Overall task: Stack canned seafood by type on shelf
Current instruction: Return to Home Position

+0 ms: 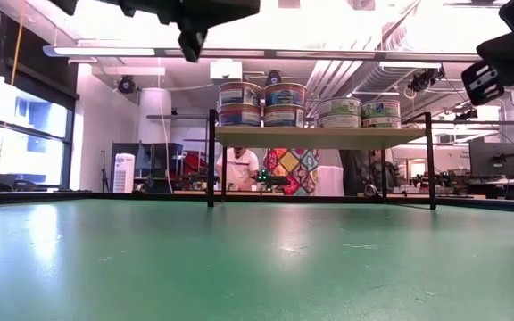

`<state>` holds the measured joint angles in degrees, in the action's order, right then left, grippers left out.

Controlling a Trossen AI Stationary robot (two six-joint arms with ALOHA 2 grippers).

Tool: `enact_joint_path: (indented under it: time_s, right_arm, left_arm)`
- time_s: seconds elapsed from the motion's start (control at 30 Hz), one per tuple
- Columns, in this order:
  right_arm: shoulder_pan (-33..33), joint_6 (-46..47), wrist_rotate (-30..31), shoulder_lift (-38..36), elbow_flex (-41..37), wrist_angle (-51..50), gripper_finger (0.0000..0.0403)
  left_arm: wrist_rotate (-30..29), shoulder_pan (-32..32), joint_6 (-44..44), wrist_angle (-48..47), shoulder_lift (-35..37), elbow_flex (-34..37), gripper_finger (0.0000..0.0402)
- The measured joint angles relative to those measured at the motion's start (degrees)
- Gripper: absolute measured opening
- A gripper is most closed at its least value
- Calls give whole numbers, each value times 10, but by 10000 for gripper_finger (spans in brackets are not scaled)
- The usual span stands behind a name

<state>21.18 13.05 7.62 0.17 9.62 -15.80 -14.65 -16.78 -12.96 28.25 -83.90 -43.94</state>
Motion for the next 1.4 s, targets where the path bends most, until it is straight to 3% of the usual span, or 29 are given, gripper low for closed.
enact_joint_path:
  time_s: [0.27, 0.43, 0.53, 0.73, 0.9, 1.13, 1.4]
  right_arm:
    - [2, -56, -17, -1, -2, 13, 6]
    - [2, -58, -17, -1, -3, 31, 6]
    - [2, -60, -21, -1, -24, 79, 6]
    - [2, -56, -33, 1, -91, 176, 7]
    - [3, -56, -38, 4, -90, 179, 7]
    - [3, -52, -38, 4, -90, 177, 7]
    - [3, -42, -38, 5, -91, 177, 7]
  left_arm:
    - [-15, 52, 12, -184, 162, 0, 0]
    - [-64, 53, 13, -279, 236, 1, 0]
    - [-74, 54, 13, -272, 278, 32, 0]
    - [-76, 86, -20, -182, 395, 173, 0]
    - [-60, 136, -52, -174, 508, 256, 0]
    - [43, 210, -68, -192, 676, 342, 0]
    - [98, 242, -60, -221, 817, 423, 0]
